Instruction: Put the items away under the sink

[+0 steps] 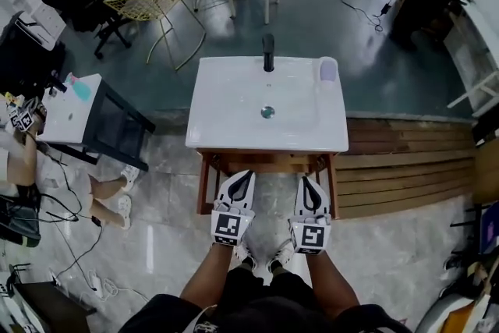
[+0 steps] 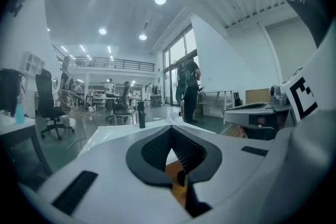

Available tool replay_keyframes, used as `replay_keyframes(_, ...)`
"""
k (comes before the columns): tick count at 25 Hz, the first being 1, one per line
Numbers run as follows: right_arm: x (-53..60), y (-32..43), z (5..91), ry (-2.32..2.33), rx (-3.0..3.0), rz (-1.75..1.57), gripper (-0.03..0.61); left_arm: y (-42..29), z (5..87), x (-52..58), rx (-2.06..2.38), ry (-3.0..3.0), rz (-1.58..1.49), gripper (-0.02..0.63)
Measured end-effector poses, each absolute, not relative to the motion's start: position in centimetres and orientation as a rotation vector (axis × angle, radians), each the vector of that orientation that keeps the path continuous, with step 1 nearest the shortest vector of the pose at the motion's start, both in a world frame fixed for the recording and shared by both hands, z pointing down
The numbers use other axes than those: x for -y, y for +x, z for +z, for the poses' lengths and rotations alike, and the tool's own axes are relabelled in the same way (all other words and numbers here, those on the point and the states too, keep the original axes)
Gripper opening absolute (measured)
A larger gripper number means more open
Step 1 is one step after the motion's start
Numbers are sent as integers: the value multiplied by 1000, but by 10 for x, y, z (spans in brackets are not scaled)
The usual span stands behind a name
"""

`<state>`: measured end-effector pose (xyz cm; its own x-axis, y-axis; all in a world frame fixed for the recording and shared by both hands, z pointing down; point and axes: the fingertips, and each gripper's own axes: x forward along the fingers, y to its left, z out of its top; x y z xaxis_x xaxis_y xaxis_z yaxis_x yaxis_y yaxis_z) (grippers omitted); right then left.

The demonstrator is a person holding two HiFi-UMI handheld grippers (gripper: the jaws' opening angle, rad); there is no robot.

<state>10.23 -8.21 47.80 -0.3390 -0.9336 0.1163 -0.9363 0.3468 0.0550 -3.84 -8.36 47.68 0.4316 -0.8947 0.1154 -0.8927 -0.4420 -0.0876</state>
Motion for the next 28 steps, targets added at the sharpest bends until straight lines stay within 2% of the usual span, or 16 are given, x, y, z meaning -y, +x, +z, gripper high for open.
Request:
replay_keyframes(7, 50, 126, 442, 1666, 2490, 11, 23, -3, 440, 55, -1692, -2698, -209, 6)
replay_keyframes(16, 63, 153, 423, 1659, 2515, -3, 23, 16, 417, 61, -1726, -2708, -152, 6)
replay_keyframes(28, 136, 152, 424, 1709, 2492, 37, 23, 30, 408, 137, -1593, -2714, -135, 6)
